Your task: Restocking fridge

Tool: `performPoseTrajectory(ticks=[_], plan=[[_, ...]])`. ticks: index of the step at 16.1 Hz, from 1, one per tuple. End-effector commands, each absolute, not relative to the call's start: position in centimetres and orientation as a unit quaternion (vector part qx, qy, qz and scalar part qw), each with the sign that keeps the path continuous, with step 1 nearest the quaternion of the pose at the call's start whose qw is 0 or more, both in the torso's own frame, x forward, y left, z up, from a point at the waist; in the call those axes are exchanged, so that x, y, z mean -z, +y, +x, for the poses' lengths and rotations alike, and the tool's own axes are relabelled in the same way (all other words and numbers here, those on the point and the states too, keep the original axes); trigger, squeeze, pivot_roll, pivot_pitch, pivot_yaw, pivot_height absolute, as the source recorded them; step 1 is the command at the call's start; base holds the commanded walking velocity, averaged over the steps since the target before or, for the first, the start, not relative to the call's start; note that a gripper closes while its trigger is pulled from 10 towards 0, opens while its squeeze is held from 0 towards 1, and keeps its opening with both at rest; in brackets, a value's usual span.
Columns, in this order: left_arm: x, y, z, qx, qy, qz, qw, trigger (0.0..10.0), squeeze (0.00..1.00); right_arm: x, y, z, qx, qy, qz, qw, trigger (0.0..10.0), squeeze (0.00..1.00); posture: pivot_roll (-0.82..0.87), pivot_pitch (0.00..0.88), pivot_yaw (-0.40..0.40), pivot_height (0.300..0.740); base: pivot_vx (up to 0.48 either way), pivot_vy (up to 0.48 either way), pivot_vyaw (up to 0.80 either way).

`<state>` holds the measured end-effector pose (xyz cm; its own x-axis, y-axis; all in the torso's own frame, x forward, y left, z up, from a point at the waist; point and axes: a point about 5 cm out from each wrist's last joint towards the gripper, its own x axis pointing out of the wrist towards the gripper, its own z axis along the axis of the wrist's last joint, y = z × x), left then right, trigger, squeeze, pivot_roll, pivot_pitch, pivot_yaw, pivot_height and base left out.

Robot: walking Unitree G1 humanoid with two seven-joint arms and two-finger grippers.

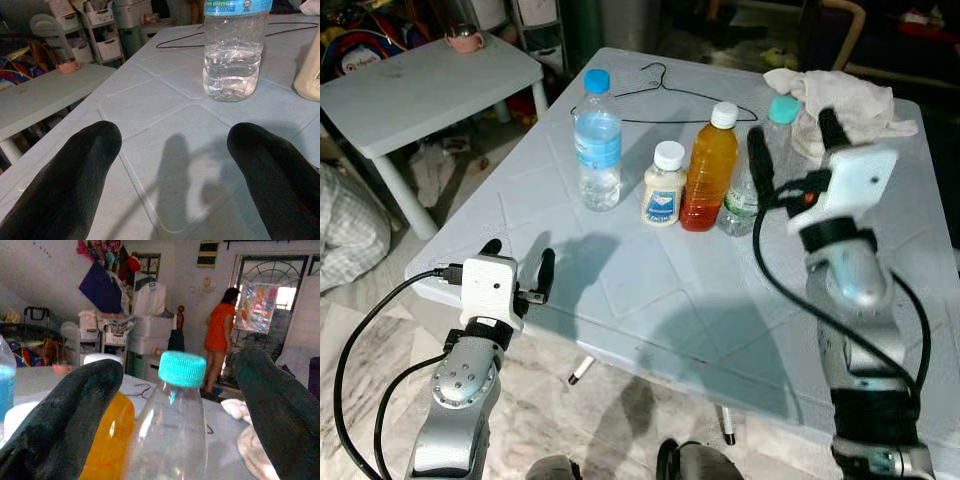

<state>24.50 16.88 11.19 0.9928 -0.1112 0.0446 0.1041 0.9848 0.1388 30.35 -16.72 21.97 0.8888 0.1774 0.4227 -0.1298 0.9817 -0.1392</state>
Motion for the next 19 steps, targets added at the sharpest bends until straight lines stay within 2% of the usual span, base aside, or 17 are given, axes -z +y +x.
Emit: performPoseTrajectory(ticks=[1, 8, 11, 12, 13, 14, 17, 19], plan=[[-11.4, 16.8, 24.4, 0.060, -0.026, 0.073, 0.995, 10.0, 0.00, -22.5, -16.9, 30.5, -0.078, -0.228, -0.053, 0.969, 10.0, 0.00, 0.03, 0.119, 0.003, 0.740, 0.000, 0.000, 0.00], [-11.6, 17.2, 24.6, 0.058, -0.024, 0.078, 0.995, 10.0, 0.00, -23.5, -17.4, 33.2, -0.069, -0.208, -0.027, 0.975, 10.0, 0.00, 0.05, 0.135, 0.001, 0.740, 0.000, 0.000, 0.00], [-11.5, 17.2, 24.3, 0.061, -0.020, 0.080, 0.995, 10.0, 0.00, -23.7, -17.3, 34.3, -0.090, -0.198, -0.032, 0.976, 10.0, 0.00, 0.07, 0.141, 0.012, 0.740, 0.000, 0.000, 0.00], [-11.5, 17.3, 24.3, 0.061, -0.019, 0.081, 0.995, 10.0, 0.00, -23.7, -17.2, 34.6, -0.100, -0.191, -0.032, 0.976, 8.7, 0.00, 0.07, 0.138, 0.013, 0.740, 0.000, 0.000, 0.00], [-11.4, 17.4, 24.2, 0.061, -0.017, 0.082, 0.995, 10.0, 0.00, -23.6, -17.0, 34.9, -0.112, -0.182, -0.038, 0.976, 1.8, 0.00, 0.08, 0.134, 0.013, 0.740, 0.000, 0.000, 0.00], [-11.4, 17.4, 24.2, 0.061, -0.017, 0.082, 0.995, 10.0, 0.00, -23.6, -16.9, 35.0, -0.115, -0.182, -0.042, 0.976, 0.0, 0.00, 0.08, 0.129, 0.012, 0.740, 0.000, 0.000, 0.00], [-11.4, 17.4, 24.0, 0.063, -0.014, 0.085, 0.994, 10.0, 0.00, -23.9, -16.7, 34.8, -0.113, -0.177, -0.061, 0.976, 0.0, 0.00, 0.08, 0.123, 0.015, 0.740, 0.000, 0.000, 0.00], [-11.4, 17.4, 24.0, 0.067, -0.012, 0.086, 0.994, 10.0, 0.00, -24.0, -16.5, 34.5, -0.110, -0.173, -0.060, 0.977, 0.7, 0.00, 0.07, 0.122, 0.017, 0.740, 0.000, 0.000, 0.00]])
